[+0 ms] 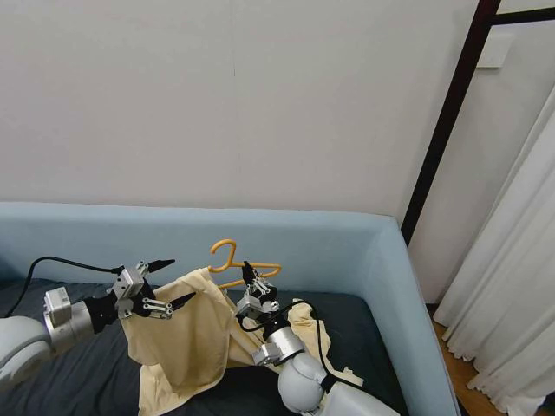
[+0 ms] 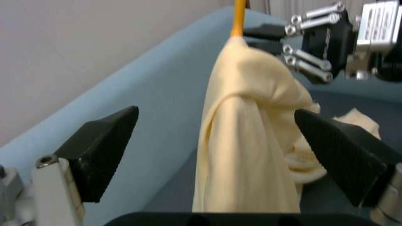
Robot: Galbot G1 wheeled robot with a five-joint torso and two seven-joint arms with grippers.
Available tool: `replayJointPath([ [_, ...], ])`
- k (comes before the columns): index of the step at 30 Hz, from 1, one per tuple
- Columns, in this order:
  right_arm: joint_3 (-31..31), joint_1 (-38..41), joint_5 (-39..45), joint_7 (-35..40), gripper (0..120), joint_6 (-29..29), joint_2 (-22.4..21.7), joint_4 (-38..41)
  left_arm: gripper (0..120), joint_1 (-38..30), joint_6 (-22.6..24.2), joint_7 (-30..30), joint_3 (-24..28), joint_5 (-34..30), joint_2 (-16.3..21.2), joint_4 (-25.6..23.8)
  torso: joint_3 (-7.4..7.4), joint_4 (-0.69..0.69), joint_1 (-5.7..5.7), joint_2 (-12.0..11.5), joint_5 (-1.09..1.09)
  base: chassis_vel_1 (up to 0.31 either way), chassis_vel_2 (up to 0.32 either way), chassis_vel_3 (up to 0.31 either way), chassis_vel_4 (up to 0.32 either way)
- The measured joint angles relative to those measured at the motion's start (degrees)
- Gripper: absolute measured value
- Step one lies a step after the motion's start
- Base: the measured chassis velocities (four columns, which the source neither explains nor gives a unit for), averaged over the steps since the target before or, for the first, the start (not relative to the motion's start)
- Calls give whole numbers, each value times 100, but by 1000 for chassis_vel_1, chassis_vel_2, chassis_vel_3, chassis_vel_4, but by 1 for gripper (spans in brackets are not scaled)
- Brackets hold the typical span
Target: Pick up the clothes from the sofa and hang them on the clothes hanger.
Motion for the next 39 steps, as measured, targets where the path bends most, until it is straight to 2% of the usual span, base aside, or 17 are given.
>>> replayJointPath([
  [4, 106, -85, -290, -12, 4, 21, 42, 8, 83, -138, 251, 827, 106, 84, 196, 415, 0, 0, 0, 0, 0, 0, 0, 0, 0],
  [5, 106, -85, -290, -12, 4, 21, 42, 8, 83, -138, 251, 827, 106, 84, 196, 415, 0, 0, 0, 0, 0, 0, 0, 0, 0],
  [9, 124, -122, -488, -20, 4, 64, 111, 27, 64, -199, 306, 772, 221, 229, 156, 487, 0, 1, 0, 0, 1, 0, 0, 0, 0],
  [10, 124, -122, -488, -20, 4, 64, 111, 27, 64, -199, 306, 772, 221, 229, 156, 487, 0, 1, 0, 0, 1, 0, 0, 0, 0],
  [20, 121, -173, -760, -59, 4, 278, 133, 59, 27, -176, 353, 686, 244, 353, 3, 482, 0, 1, 0, 0, 1, 0, 0, 0, 0],
  [21, 121, -173, -760, -59, 4, 278, 133, 59, 27, -176, 353, 686, 244, 353, 3, 482, 0, 1, 0, 0, 1, 0, 0, 0, 0],
  [25, 109, -167, -669, -55, 4, 334, 83, 60, 7, -154, 338, 885, 239, 338, -91, 481, 0, 0, 0, 0, 1, 0, 0, 0, 0],
  [37, 93, -159, -413, -45, 4, 407, -31, 179, 6, -72, 291, 1059, 142, 325, -179, 541, 0, 0, 0, 0, 2, 0, 0, 0, 0],
  [39, 71, -172, -286, -18, 11, 451, -68, 244, 6, -64, 290, 1063, 128, 321, -184, 585, 0, 0, 0, 0, 2, 0, 0, 0, 0],
])
